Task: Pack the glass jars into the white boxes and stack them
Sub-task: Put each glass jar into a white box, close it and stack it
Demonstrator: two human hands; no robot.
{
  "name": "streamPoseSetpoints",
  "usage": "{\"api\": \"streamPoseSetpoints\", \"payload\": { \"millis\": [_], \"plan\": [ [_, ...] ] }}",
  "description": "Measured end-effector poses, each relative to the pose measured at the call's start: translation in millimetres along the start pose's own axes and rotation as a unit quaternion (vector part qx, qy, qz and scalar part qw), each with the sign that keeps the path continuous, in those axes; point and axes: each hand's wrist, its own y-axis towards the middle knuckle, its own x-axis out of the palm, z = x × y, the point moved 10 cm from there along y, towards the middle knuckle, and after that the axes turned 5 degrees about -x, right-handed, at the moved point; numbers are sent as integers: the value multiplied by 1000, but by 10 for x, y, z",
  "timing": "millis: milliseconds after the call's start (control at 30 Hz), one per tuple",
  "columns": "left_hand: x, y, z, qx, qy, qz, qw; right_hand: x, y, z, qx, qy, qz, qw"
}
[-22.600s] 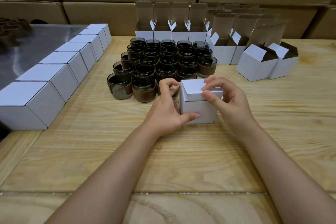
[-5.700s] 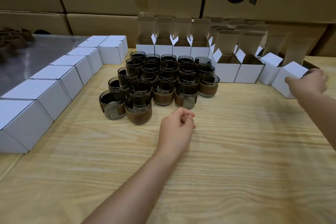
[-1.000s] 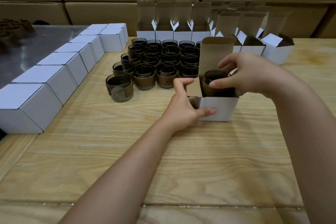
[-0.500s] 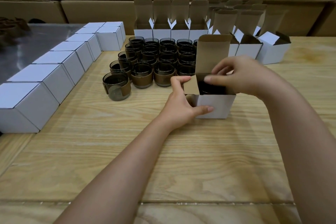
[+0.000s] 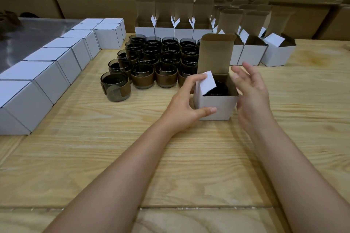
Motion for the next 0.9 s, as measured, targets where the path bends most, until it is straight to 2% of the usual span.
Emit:
{"api": "streamPoseSetpoints", "payload": {
  "millis": [100,467,633,900],
  "plan": [
    [-19,-9,25,6,0,8,1000,214,-53,46,-13,-98,-88,991],
    [-23,-14,35,-3,-9,-2,1000,258,-65,-43,-8,58,-146,988],
    [-60,-18,33,-9,-20,10,1000,367,-78,-29,-15,31,-210,977],
    [-95,18,-70,-21,-37,41,998,334,-103,5,-33,-19,-218,975]
  ]
}}
